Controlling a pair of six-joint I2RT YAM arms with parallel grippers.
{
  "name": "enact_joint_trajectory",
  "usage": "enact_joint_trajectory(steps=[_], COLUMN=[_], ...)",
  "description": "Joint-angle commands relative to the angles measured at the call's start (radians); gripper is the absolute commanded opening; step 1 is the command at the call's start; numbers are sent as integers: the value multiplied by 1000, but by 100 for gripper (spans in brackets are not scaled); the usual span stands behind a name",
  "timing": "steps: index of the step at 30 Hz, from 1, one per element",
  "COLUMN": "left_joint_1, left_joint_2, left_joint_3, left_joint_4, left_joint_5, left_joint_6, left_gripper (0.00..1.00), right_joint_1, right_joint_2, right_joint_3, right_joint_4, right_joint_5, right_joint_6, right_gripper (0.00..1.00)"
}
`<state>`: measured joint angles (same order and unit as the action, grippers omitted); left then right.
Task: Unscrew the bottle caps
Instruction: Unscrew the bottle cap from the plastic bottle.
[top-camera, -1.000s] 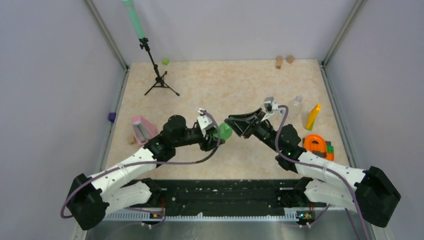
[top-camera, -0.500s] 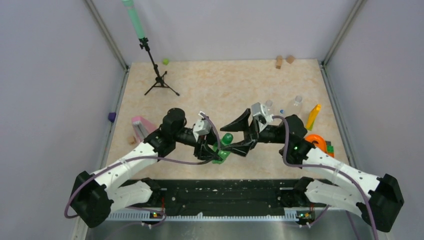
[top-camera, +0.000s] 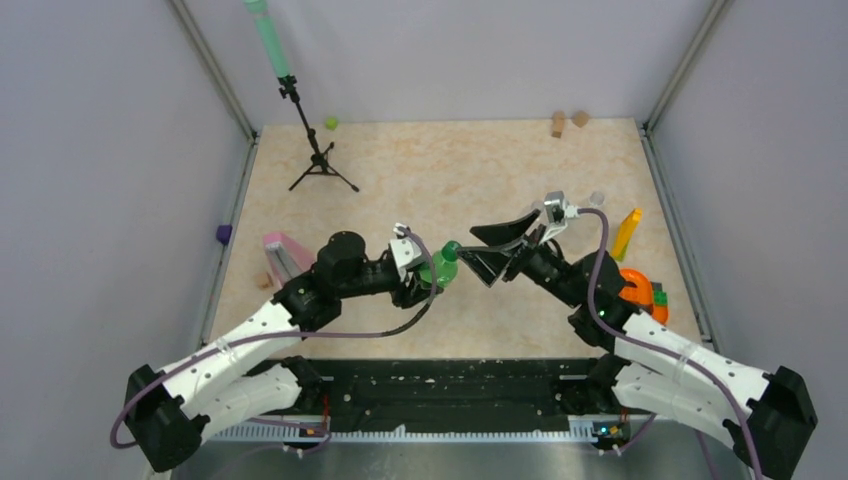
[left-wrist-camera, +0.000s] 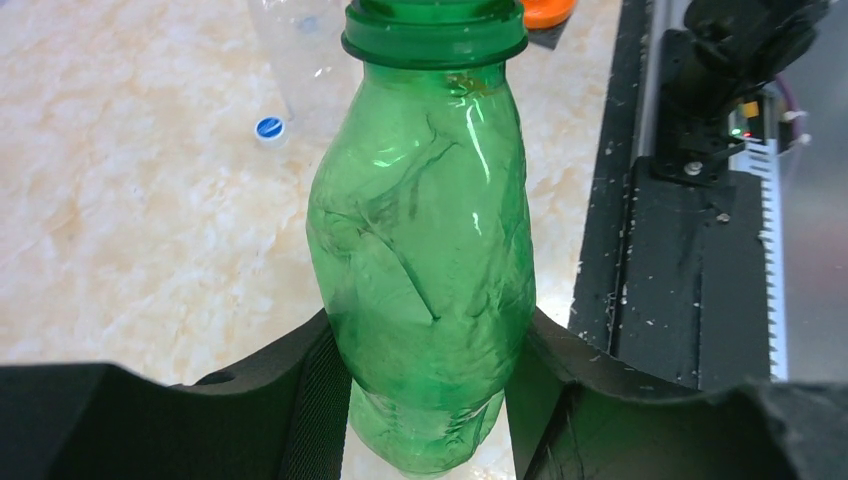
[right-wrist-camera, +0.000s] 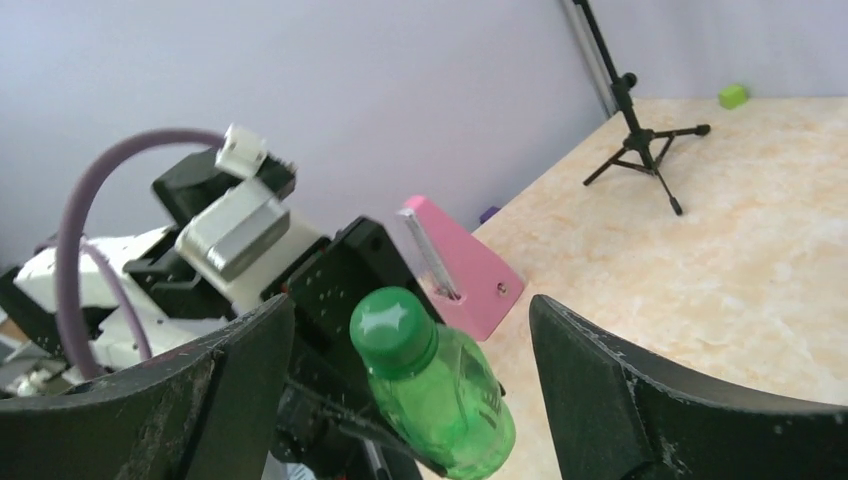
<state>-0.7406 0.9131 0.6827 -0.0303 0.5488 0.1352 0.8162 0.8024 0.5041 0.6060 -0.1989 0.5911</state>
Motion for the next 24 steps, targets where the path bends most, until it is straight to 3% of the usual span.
enact_joint_trajectory(steps=[1, 14, 19, 20, 22, 24], left_joint_1=[-59, -121, -129, -129, -131, -131], left_joint_2=[17, 81, 82, 82, 82, 86], left_joint_3=[46, 80, 83, 84, 82, 83], left_joint_4=[-48, -18, -11, -12, -14, -15], left_joint_5=[-228, -312, -316, -317, -316, -307], left_joint_6=[24, -21, -32, -30, -30, -29], left_gripper=[0, 0, 0, 0, 0, 0], right_joint_1=[11, 95, 101, 102, 104, 104], right_joint_2=[39, 112, 138, 135, 134, 141], right_joint_3=[8, 46, 52, 48, 34, 31], right_joint_4=[63, 16, 18, 22, 55, 65], right_joint_5=[115, 259, 273, 286, 296, 291], right_joint_6=[89, 29, 19, 16, 18, 10], right_gripper=[84, 60, 58, 52, 30, 25])
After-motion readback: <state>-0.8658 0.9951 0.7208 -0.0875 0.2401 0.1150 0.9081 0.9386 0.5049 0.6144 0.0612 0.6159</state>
